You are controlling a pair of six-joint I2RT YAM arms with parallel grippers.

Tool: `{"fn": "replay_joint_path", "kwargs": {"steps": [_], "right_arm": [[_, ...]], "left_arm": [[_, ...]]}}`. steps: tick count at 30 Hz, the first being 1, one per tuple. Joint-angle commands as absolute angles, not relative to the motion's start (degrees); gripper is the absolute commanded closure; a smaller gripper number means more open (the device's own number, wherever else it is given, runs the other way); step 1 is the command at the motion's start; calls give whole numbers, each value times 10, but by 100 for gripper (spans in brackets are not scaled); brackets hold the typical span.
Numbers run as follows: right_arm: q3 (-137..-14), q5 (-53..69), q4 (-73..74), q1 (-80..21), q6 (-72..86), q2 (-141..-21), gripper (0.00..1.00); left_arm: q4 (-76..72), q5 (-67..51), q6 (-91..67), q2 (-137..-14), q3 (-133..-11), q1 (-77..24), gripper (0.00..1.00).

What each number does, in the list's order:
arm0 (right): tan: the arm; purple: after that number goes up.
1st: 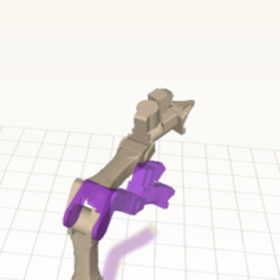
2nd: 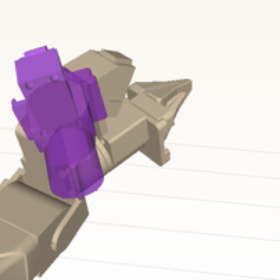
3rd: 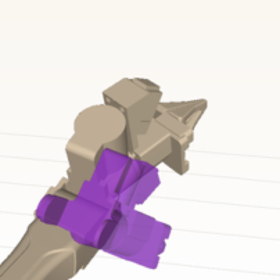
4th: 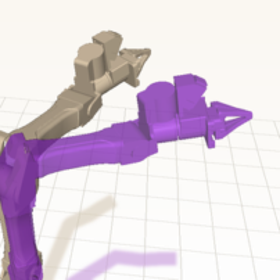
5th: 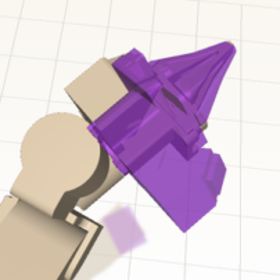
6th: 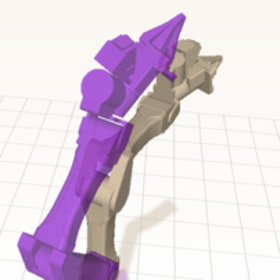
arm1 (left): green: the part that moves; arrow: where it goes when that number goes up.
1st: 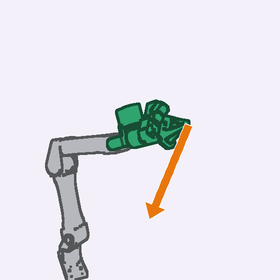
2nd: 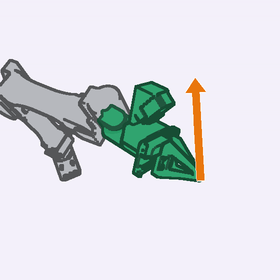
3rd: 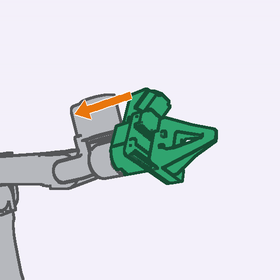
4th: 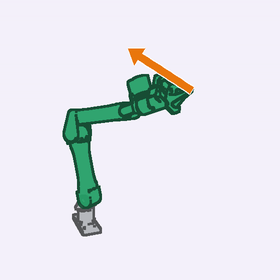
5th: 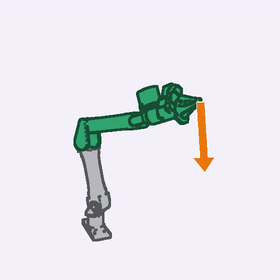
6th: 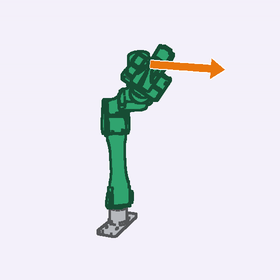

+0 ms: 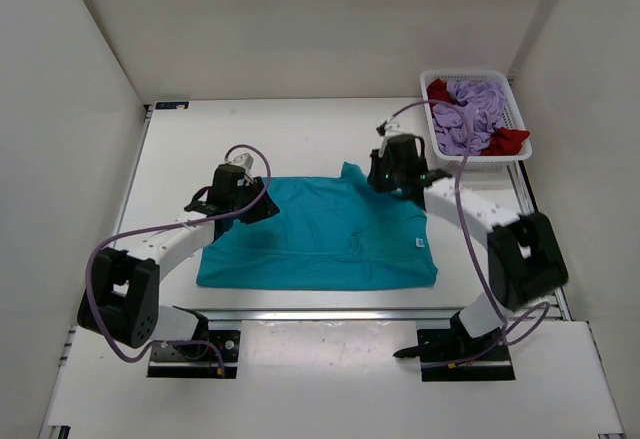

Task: Fold and stack the t-shirts
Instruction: Grap the side of the flattened tshirt furthest away from the robot with both arms

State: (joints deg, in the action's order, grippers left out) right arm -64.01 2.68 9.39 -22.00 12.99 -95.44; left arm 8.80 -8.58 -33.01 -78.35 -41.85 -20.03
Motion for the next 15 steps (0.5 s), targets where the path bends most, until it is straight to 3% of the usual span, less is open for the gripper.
{"fn": "replay_joint_path", "kwargs": {"steps": [1, 5, 8, 13, 15], "right_arm": [[-510, 7, -26, -272, 180, -860, 94], [-404, 1, -34, -308, 190, -799, 68], [-388, 40, -42, -271, 204, -756, 62], [-396, 101, -63, -224, 219, -740, 71], [-416, 101, -49, -235, 211, -772, 83]], "left_arm": [[73, -107, -332, -755, -412, -194, 55], [75, -105, -331, -738, -398, -184, 55], [77, -105, -337, -737, -401, -174, 55], [87, -98, -340, -729, -417, -176, 54], [91, -99, -339, -732, -424, -171, 55]]}}
